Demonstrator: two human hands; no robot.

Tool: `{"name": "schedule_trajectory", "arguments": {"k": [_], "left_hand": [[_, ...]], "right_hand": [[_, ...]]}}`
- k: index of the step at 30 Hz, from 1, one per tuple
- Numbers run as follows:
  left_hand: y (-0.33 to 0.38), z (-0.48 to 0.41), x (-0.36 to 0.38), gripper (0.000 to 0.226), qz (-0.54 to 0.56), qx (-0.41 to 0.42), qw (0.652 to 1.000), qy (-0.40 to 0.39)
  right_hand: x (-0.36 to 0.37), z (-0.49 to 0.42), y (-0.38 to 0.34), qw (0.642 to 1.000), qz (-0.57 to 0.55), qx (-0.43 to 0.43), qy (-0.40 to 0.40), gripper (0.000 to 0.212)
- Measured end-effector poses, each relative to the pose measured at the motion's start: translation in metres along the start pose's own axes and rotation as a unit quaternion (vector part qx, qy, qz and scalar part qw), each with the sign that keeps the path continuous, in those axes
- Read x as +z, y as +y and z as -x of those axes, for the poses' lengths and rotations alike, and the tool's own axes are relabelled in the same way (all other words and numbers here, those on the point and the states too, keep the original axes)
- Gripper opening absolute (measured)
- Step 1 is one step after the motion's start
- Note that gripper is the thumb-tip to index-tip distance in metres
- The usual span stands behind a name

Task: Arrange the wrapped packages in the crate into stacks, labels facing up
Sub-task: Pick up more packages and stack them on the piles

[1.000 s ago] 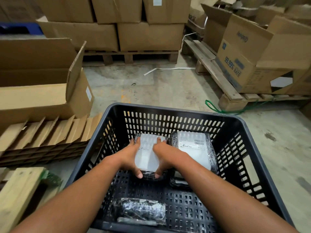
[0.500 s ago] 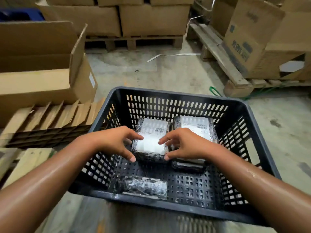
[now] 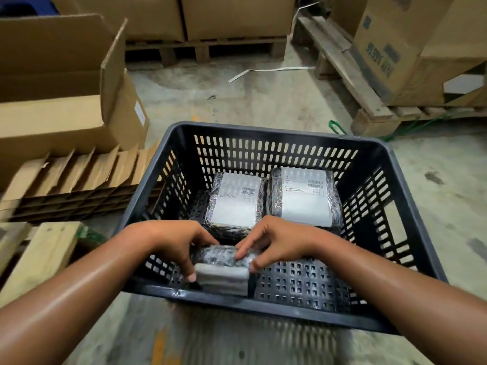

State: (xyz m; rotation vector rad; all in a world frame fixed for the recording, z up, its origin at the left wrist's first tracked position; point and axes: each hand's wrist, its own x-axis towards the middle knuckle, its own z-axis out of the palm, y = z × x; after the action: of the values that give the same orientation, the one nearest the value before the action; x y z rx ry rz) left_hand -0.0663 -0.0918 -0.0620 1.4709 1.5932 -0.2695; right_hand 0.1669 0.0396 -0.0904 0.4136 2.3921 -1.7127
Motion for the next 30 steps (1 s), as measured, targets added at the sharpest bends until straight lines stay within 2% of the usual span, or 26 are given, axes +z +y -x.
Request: {"name": "schedule_trajectory", "arguments": {"k": [2,4,8,12,15,17,20,23,26,30], "left_hand": [[0.001,-0.003,0.0,0.104,-0.027,-0.006,0.998,0.058],[0.0,-0.006,0.001,0.102,-0.036,-0.004,0.995,0.091],[-0.003,-0.005,-0.005,0.096,-0.015,0.016,0.997,0.079],[-0.005,0.007,-0.024,0.091,0.07,0.074,0.988,0.112],[0.002,0.022,-0.045,0.08,0.146,0.138,0.962,0.187],[0.01,0.027,-0.051,0.079,0.209,0.173,0.932,0.242],[0.021,0.026,-0.05,0.095,0.287,0.208,0.893,0.278],[0.024,0.021,-0.055,0.09,0.282,0.209,0.881,0.318],[0.023,0.007,-0.059,0.081,0.286,0.195,0.871,0.349],[0.018,-0.019,-0.057,0.08,0.316,0.145,0.864,0.363]], "right_hand": [[-0.003,0.0,0.002,1.0,0.012,0.006,0.01,0.036],[-0.002,0.0,0.005,0.999,0.04,0.013,0.011,0.042],[-0.003,-0.001,0.0,0.998,0.062,-0.004,0.023,0.039],[-0.025,0.007,-0.021,0.998,-0.015,-0.026,0.059,0.037],[-0.05,0.013,-0.031,0.986,-0.065,-0.034,0.151,0.041],[-0.063,0.016,-0.03,0.966,-0.15,-0.04,0.207,0.045],[-0.079,0.017,-0.03,0.944,-0.233,-0.044,0.229,0.05],[-0.091,0.012,-0.031,0.925,-0.278,-0.059,0.254,0.048],[-0.092,0.003,-0.032,0.906,-0.257,-0.036,0.335,0.038],[-0.078,-0.021,-0.03,0.892,-0.151,-0.024,0.426,0.028]]}}
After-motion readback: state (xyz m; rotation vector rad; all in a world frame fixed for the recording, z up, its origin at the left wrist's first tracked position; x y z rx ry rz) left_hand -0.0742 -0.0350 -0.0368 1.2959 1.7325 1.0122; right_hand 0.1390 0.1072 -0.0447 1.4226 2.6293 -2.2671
